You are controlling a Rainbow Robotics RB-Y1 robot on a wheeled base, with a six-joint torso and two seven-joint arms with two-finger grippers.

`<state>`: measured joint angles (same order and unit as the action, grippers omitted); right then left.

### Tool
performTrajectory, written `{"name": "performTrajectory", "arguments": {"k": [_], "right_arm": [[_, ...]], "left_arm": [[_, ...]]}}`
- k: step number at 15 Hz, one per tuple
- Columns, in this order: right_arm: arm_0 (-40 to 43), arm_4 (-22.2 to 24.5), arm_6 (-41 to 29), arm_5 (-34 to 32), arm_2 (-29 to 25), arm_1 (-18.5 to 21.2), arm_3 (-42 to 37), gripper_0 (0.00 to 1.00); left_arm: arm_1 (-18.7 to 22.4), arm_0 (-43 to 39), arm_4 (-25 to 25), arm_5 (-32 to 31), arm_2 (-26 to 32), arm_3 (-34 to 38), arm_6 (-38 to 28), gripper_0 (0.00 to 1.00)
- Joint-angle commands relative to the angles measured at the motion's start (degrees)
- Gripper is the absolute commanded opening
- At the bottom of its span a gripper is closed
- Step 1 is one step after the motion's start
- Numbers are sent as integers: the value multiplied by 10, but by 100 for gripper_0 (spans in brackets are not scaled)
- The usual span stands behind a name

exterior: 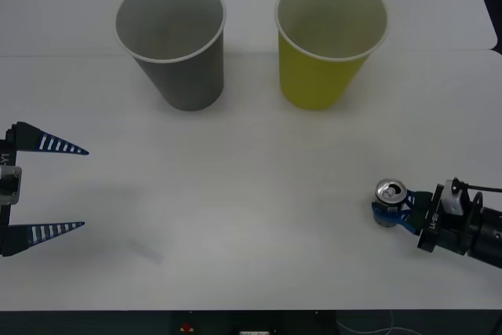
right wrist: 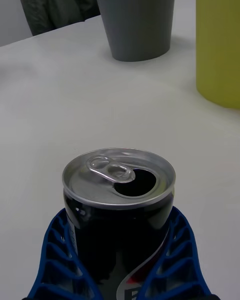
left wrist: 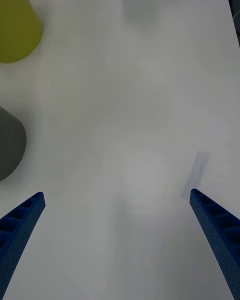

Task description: Put the can into the green bin and the plastic bottle into the gray bin

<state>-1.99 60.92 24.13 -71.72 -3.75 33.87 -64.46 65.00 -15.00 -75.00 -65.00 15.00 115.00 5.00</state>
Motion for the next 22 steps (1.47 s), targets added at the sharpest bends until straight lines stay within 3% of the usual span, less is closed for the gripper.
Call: {"name": "performTrajectory", "arguments": {"k": [1, 5, 10, 17, 22], "right_arm": [[1, 0, -8, -11, 0, 13, -14, 0], [37, 0, -105, 1, 1, 52, -115, 0], [109, 0, -270, 80, 1, 123, -292, 0], [144, 1, -493, 186, -1, 233, -463, 0], [143, 21, -677, 207, -57, 299, -558, 0]], "left_arm": [[0, 0, 0, 0, 0, 0, 0, 100], [0, 0, 0, 0, 0, 0, 0, 100], [0, 0, 0, 0, 0, 0, 0, 100], [0, 0, 0, 0, 0, 0, 0, 100], [0, 0, 0, 0, 0, 0, 0, 100]]}}
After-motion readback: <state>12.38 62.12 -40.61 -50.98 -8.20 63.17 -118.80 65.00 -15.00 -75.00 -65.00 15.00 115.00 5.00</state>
